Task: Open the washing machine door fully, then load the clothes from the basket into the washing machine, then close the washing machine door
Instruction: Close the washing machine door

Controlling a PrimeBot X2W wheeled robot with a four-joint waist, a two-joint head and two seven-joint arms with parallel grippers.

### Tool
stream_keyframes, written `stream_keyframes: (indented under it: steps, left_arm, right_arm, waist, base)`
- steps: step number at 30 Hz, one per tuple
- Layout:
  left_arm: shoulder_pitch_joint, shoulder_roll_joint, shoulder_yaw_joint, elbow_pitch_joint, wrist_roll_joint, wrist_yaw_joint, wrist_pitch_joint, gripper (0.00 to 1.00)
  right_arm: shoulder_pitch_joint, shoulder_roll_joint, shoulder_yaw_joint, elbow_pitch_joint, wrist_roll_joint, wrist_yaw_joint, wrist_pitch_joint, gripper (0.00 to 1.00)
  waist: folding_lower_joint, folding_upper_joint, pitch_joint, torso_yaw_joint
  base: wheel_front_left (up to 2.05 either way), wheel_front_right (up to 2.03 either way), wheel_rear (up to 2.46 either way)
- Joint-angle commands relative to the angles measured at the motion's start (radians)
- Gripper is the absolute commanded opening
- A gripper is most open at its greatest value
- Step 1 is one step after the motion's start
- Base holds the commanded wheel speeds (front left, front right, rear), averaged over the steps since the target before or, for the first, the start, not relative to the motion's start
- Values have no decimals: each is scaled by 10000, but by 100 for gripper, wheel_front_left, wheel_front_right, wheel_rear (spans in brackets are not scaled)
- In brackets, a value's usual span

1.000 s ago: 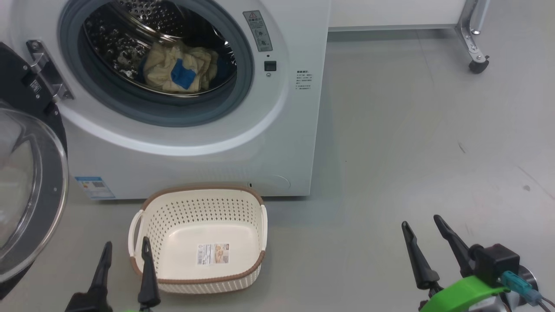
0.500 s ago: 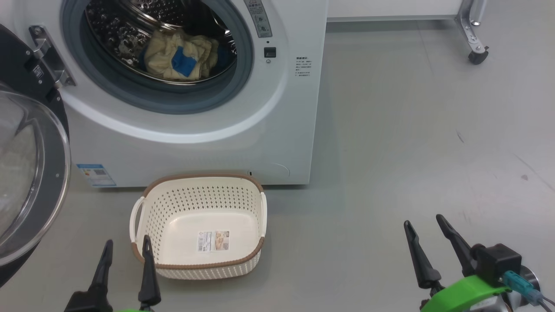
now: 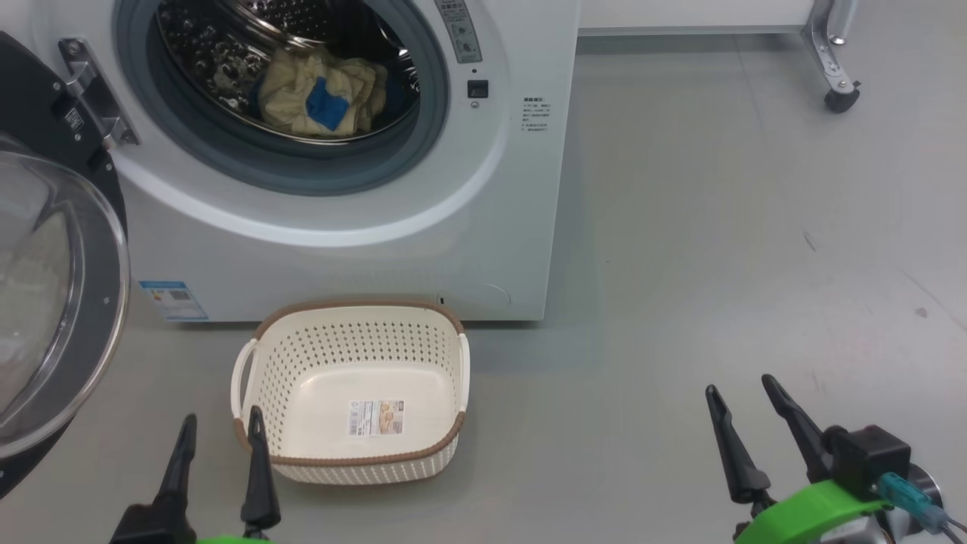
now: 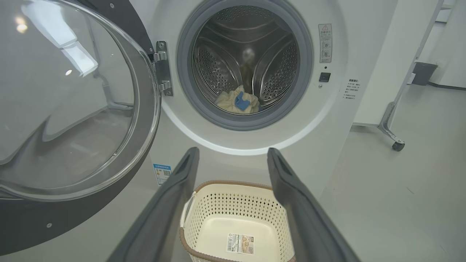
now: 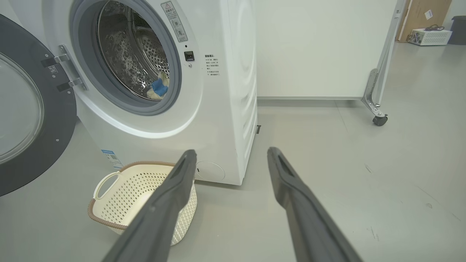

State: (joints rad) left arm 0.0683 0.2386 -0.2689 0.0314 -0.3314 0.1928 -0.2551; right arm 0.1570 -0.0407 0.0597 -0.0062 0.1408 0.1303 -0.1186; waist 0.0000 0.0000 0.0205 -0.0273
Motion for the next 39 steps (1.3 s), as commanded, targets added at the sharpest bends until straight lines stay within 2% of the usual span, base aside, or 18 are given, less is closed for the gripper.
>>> stream_keyframes:
  steps: [1, 5, 9, 19, 25, 30, 39]
  left_arm:
    - [-475, 69, 366, -305, 68, -26, -66, 100]
    - [-531, 71, 314, -242, 28, -88, -62, 100]
    - [-781, 55, 265, -210, 57, -127, -59, 100]
    - [-1157, -119, 209, -169, 161, -97, -63, 100]
    - [-1080, -175, 327, -232, 199, -77, -65, 100]
    - [-910, -221, 489, -285, 207, -76, -65, 100]
    - [-673, -224, 684, -363, 275, -141, -66, 100]
  right_arm:
    - [-409, -95, 132, -273, 26, 4, -107, 100]
    - [-378, -95, 12, -273, 42, 4, -136, 100]
    - [-350, -95, -147, -327, 47, 4, -164, 100]
    - [-622, -95, -65, -328, -6, 4, -170, 100]
    - [-655, -95, -35, -288, -34, 4, -144, 100]
    - [-648, -95, 64, -251, 1, 4, -132, 100]
    - [-595, -95, 261, -176, 52, 4, -97, 100]
  waist:
    - [0, 0, -16, 27]
    - [0, 0, -29, 271]
    - [0, 0, 67, 872]
    - [0, 0, 208, 3303]
    - [0, 0, 214, 4474]
    - [0, 0, 107, 5127]
    - [0, 0, -82, 5530]
  base:
    - [0, 0, 0]
    - [0, 0, 0]
    - [0, 0, 0]
    - [0, 0, 0]
    - [0, 0, 0]
    - [0, 0, 0]
    - [0, 0, 0]
